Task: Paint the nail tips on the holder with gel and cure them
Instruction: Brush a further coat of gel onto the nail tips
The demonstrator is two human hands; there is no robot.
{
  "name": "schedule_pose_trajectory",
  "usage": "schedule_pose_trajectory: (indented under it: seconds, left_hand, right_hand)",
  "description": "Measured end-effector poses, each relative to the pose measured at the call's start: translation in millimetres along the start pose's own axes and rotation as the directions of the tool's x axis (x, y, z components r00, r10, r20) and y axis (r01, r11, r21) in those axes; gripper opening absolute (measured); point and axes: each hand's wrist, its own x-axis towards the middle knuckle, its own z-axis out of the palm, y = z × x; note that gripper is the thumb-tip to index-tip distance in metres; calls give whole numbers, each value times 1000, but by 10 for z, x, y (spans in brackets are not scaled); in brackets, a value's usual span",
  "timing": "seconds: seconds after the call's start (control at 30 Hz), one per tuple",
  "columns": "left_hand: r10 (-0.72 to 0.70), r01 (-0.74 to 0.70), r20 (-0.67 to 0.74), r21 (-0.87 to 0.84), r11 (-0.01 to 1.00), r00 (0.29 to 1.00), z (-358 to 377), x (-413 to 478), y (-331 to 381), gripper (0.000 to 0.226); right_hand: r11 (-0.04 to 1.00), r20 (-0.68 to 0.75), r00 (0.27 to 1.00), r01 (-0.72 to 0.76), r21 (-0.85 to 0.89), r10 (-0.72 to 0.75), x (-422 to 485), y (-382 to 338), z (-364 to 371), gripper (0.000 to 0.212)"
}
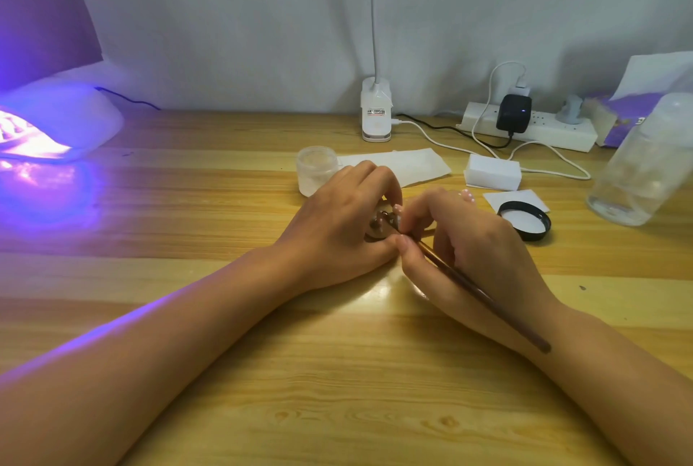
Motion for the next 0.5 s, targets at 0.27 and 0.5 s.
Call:
schedule_pose_trajectory:
  seconds: [0.27,0.5]
  left_hand:
    - [2,-2,-15,18,1000,1000,13,-10,6,27]
    - [-1,3,-35,68,998,999,22,-10,5,27]
  right_hand:
    - [997,-68,996,-56,53,60,12,-1,-15,9]
    - [984,-237,955,-174,42,179,52,117,-17,14]
